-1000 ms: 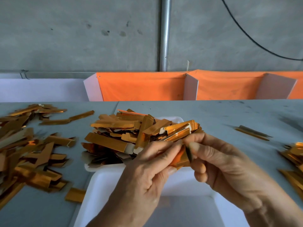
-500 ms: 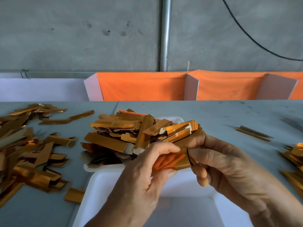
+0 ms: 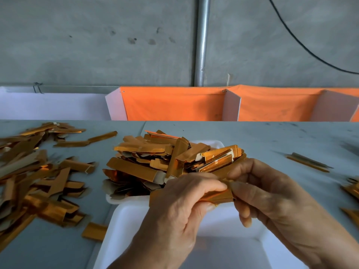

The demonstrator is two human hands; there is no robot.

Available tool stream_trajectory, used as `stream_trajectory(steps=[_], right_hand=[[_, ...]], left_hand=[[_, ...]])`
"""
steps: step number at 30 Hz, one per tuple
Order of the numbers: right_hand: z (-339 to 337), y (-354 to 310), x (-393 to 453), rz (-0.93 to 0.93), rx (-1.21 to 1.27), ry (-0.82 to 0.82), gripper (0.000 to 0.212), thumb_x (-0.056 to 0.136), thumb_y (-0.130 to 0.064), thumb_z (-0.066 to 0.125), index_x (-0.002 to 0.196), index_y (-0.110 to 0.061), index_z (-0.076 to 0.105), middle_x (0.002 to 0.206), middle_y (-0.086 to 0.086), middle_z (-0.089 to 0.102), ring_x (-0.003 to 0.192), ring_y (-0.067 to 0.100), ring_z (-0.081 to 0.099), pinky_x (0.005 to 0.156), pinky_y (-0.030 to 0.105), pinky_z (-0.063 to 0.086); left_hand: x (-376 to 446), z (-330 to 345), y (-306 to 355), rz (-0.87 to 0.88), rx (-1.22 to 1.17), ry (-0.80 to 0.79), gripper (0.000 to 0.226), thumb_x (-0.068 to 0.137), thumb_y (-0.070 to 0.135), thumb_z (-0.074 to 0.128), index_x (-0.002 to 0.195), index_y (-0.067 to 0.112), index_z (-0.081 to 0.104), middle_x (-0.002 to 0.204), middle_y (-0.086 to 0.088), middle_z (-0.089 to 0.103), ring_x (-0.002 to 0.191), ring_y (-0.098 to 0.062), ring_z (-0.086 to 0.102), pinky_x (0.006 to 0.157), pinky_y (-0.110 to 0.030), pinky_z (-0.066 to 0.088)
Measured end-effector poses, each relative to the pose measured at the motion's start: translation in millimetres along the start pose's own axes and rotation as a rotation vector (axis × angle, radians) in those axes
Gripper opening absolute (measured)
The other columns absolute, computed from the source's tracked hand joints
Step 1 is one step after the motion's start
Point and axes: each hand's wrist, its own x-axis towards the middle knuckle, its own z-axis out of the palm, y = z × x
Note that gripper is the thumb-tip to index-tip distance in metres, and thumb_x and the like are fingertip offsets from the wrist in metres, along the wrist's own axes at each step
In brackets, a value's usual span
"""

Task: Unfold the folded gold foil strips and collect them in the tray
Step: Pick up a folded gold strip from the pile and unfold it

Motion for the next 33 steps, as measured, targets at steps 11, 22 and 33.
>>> stream_trajectory(steps=[11, 22, 33], right_hand=[[-4.9, 0.5, 0.7, 0.044, 0.309, -0.113, 0.046, 0.049, -0.033, 0.092, 0.084, -0.011, 0.07, 0.059, 0.003, 0.049, 0.04, 0.01, 0.042, 0.039, 0.019, 0.038], [-0.7, 5.8, 3.3, 0.088, 0.371, -0.152, 0.047, 0.053, -0.033, 0.092, 0.087, -0.009, 0.07, 0.061, 0.005, 0.054, 0.044, 0.013, 0.051, 0.044, 0.021, 0.045], [-0.4, 6.2, 2.6, 0.322, 0.384, -0.241, 0.072, 0.051, -0.058, 0.084, 0.1, -0.006, 0.072, 0.09, 0.018, 0.067, 0.066, 0.024, 0.068, 0.052, 0.028, 0.055]], left_hand=[[-0.6, -2.8, 1.1, 0.004, -0.125, -0.022, 0.034, 0.086, 0.018, 0.058, 0.115, 0.035, 0.055, 0.124, 0.024, 0.055, 0.117, -0.005, 0.054, 0.088, -0.019, 0.05], [-1.7, -1.5, -0.6, -0.088, -0.407, -0.009, 0.028, 0.085, 0.027, 0.059, 0.11, 0.037, 0.061, 0.118, 0.019, 0.062, 0.112, -0.006, 0.059, 0.088, -0.013, 0.046], [-1.2, 5.1, 3.0, -0.15, -0.18, 0.135, 0.061, 0.077, 0.028, 0.067, 0.126, 0.052, 0.04, 0.112, 0.035, 0.06, 0.118, 0.001, 0.052, 0.092, -0.008, 0.038]])
